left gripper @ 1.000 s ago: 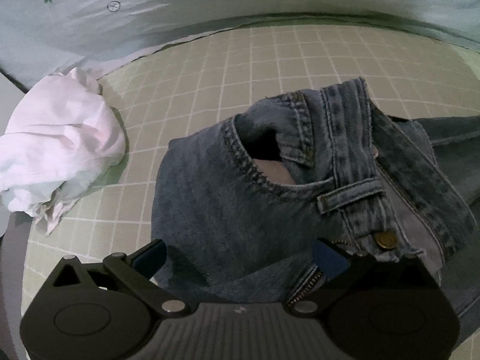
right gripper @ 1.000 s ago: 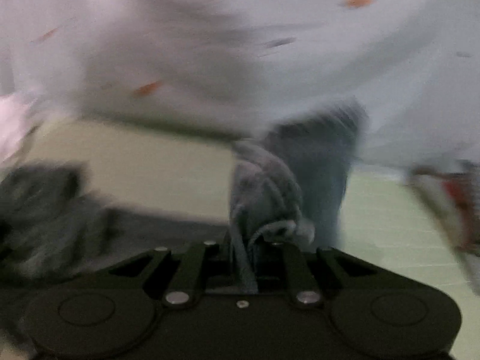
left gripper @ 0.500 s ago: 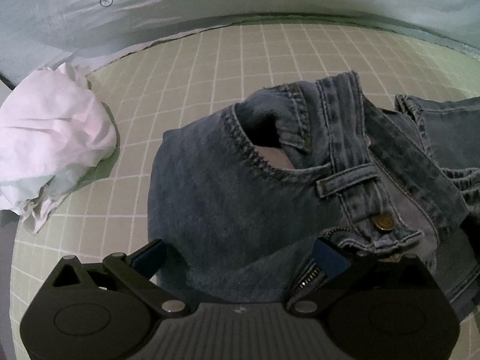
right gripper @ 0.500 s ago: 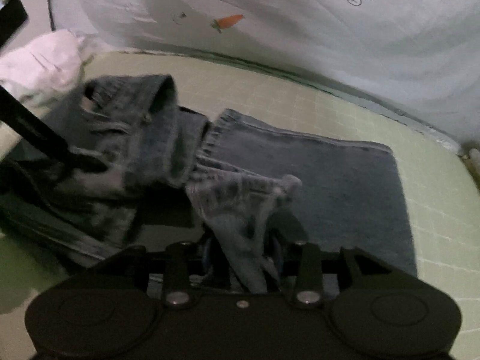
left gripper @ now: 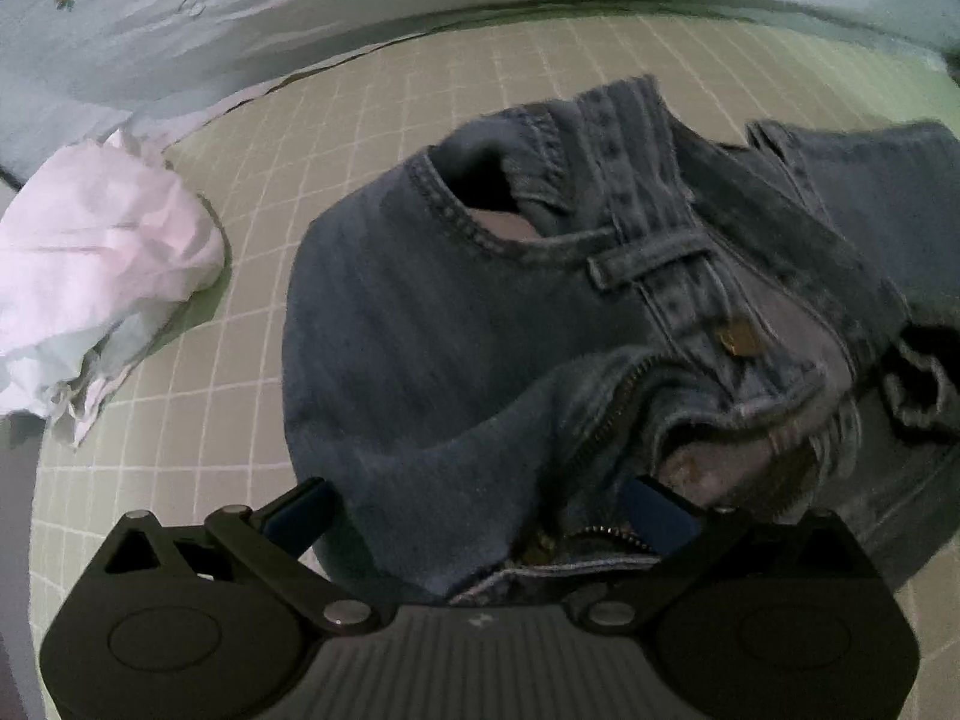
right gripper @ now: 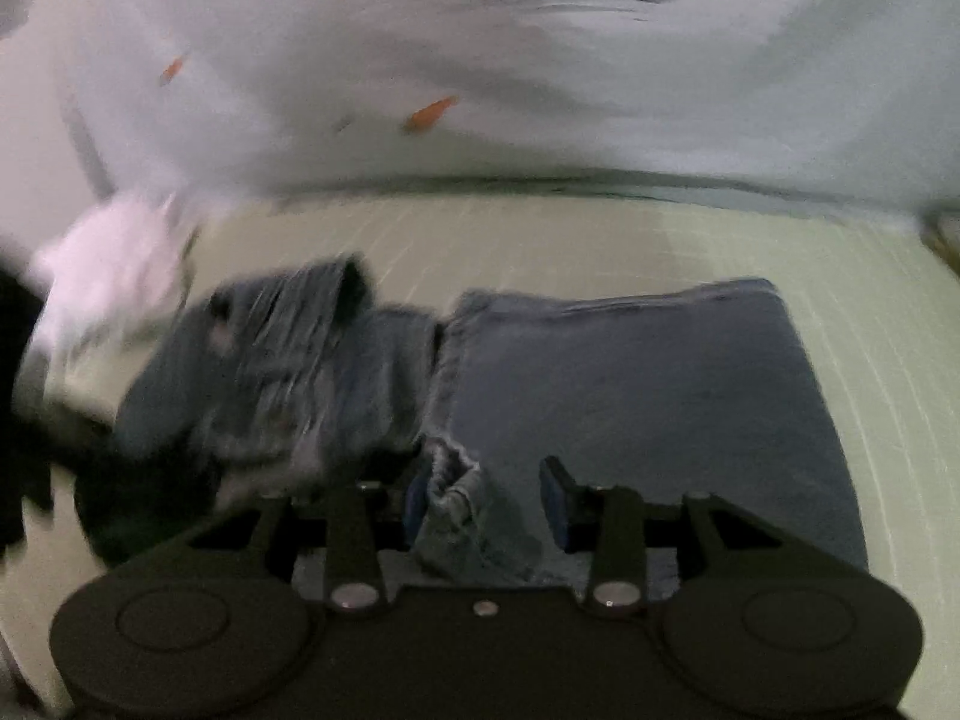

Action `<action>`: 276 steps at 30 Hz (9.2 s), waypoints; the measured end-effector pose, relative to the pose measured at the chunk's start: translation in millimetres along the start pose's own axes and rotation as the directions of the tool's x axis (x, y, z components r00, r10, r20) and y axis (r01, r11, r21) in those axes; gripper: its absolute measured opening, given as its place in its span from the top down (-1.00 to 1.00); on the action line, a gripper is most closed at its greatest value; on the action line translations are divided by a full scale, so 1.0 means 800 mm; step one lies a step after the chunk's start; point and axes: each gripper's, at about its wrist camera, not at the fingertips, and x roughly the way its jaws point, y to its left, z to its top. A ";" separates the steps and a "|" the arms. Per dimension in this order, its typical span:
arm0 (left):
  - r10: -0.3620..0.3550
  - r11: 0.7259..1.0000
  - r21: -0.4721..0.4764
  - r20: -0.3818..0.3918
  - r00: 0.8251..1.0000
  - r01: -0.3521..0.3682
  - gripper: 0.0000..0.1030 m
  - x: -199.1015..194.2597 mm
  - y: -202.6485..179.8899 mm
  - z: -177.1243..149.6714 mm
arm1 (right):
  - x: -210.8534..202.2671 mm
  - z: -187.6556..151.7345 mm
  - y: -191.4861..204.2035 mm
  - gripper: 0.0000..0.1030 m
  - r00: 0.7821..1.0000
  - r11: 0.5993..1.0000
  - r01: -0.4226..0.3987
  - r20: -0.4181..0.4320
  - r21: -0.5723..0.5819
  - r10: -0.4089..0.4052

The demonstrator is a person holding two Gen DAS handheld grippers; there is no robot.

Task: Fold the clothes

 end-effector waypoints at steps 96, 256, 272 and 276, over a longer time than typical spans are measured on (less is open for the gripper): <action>-0.176 0.941 -0.257 0.182 0.967 0.220 -1.00 -0.062 0.066 0.039 | 0.031 0.001 -0.025 -0.95 0.993 0.960 0.102 -0.077 0.262 -0.084; -0.497 0.864 0.270 0.600 0.627 0.426 -0.99 -0.238 -0.693 0.358 | -0.195 0.161 -0.633 -0.99 0.753 0.842 0.496 0.378 0.213 -0.539; -0.477 0.879 0.336 0.622 0.621 0.339 -1.00 -0.344 -0.566 0.150 | -0.323 0.010 -0.432 -1.00 0.819 0.831 0.441 0.226 0.339 -0.527; -0.499 0.867 0.360 0.598 0.628 0.346 -1.00 -0.342 -0.537 0.124 | -0.330 -0.014 -0.399 -1.00 0.815 0.812 0.461 0.191 0.356 -0.547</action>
